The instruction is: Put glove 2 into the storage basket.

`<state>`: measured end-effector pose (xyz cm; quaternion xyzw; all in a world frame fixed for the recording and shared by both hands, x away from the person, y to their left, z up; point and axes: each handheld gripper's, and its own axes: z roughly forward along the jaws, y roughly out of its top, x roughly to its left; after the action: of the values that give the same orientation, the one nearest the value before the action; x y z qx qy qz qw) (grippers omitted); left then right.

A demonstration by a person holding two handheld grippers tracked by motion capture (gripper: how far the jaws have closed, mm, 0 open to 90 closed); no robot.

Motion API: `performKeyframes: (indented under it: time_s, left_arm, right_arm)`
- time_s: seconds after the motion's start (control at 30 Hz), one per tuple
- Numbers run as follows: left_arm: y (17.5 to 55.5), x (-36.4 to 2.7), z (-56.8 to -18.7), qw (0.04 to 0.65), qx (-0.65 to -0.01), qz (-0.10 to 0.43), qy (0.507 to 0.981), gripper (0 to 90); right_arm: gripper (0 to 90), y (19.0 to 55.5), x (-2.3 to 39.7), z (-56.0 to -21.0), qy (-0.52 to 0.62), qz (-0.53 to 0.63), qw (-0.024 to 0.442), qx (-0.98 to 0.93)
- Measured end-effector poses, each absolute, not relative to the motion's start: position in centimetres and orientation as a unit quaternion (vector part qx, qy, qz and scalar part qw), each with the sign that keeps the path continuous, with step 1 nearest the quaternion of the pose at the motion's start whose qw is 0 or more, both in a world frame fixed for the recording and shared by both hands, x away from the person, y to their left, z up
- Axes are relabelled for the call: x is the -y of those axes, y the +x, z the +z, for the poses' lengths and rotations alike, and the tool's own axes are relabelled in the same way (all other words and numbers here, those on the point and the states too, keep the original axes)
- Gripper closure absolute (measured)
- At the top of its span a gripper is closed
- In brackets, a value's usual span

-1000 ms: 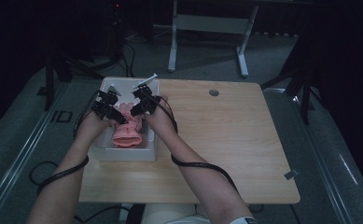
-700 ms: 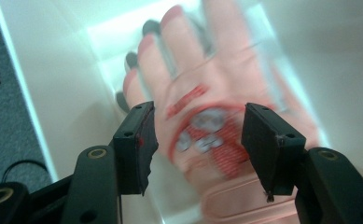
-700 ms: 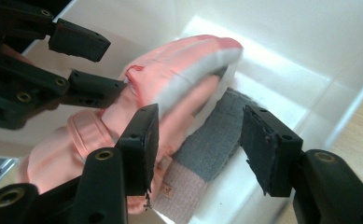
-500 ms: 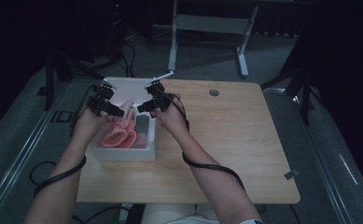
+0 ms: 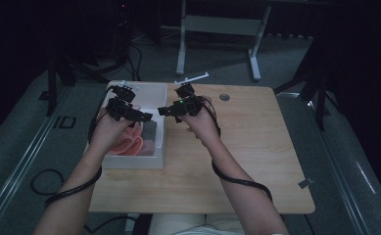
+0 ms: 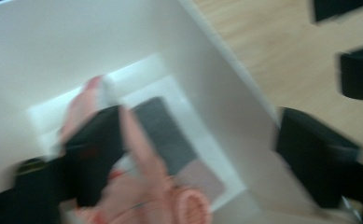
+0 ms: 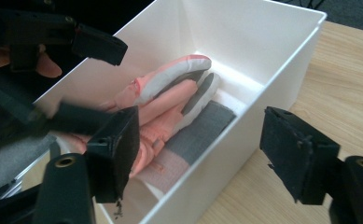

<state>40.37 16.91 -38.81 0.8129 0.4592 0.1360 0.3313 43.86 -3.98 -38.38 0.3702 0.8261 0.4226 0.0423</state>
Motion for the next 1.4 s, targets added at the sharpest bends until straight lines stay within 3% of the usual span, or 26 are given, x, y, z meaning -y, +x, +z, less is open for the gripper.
performKeyframes:
  time_s: [0.07, 0.17, 0.9, 1.2, 1.4]
  left_arm:
    - [40.2, -16.2, -38.7, 0.341, -0.449, 0.129, 0.816, 2.8]
    - [39.7, -15.5, -38.5, 0.365, -0.435, 0.118, 0.815, 1.0]
    - [34.2, -7.1, -39.8, 0.401, -0.309, 0.109, 0.855, 1.0]
    - [32.5, -4.7, -41.5, 0.406, -0.279, 0.131, 0.860, 1.0]
    - [31.7, -3.5, -43.2, 0.406, -0.268, 0.104, 0.868, 1.0]
  right_arm:
    - [20.4, 43.5, 5.4, -38.3, 0.357, 0.432, 0.047, -0.827]
    - [20.4, 43.2, 6.8, -38.5, 0.357, 0.435, 0.057, -0.825]
    - [16.9, 42.0, 13.7, -43.9, 0.317, 0.426, 0.087, -0.843]
    - [16.9, 41.0, 15.7, -46.0, 0.308, 0.420, 0.085, -0.849]
    - [17.1, 40.3, 17.1, -47.7, 0.309, 0.415, 0.081, -0.852]
